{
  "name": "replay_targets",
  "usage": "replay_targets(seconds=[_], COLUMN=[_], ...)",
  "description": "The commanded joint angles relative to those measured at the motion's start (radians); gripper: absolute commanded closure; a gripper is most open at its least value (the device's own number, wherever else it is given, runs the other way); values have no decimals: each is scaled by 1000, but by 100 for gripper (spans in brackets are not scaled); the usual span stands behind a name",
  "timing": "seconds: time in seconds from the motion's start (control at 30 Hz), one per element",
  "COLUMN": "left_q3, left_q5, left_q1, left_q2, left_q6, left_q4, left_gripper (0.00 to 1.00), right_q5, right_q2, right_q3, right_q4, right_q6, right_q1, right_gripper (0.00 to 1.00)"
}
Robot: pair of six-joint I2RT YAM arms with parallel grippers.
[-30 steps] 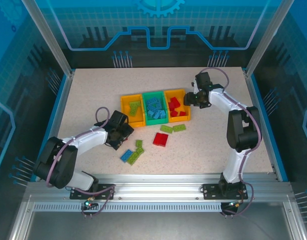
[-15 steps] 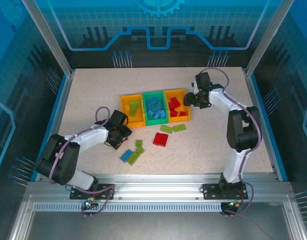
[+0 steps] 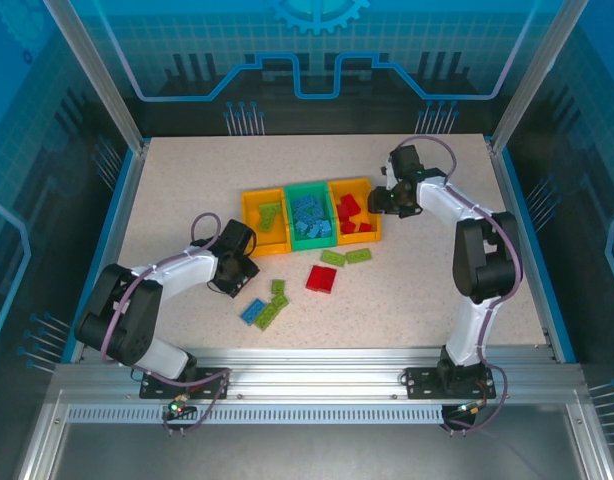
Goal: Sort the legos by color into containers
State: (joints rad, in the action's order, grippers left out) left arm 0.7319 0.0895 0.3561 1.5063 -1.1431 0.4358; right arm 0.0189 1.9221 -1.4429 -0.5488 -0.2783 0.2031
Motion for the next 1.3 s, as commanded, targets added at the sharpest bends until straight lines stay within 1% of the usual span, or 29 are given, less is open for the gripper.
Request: replay_targets(seconds=[0.0,0.1,0.2,0.27,0.47,0.57,0.73,0.87,0.97,1.13,1.17,1.23,1.27], left_q3=[-23,-31,-29,-27,-17,11,103,199,297,489,535,624,680], left_q5=[-38,-47,-60,-62,-58,-40,29,79,84,51,37,7,-14], left_q1=[-2,-3,-1,-1,10,38,105,168,204,235,237,239,239], left_q2=[64,56,42,29,-24,-61,-117,-122,-74,96,139,223,273], left_q6=[17,19,30,37,57,73,97,130,177,273,293,326,344], left_q4=[-174,-185,-187,-184,-149,-114,-28,9,0,-47,-59,-63,-67], left_gripper=[56,62,64,66,69,69,69,69,69,69,69,69,69], right_q5=[17,36,47,47,54,59,68,88,94,129,126,117,113], right_q2=[33,33,28,28,27,27,24,13,11,18,18,14,9], right_q3=[-23,-18,-13,-13,-13,-14,-14,-5,-2,6,5,6,6], right_q4=[-8,-5,1,1,-2,0,-1,8,13,34,35,38,38], right_q6=[13,17,19,19,22,24,22,18,6,-42,-50,-58,-58], right_q1=[1,5,14,17,24,31,31,50,81,107,108,107,104], right_gripper=[51,55,60,61,65,65,68,70,70,68,64,60,53])
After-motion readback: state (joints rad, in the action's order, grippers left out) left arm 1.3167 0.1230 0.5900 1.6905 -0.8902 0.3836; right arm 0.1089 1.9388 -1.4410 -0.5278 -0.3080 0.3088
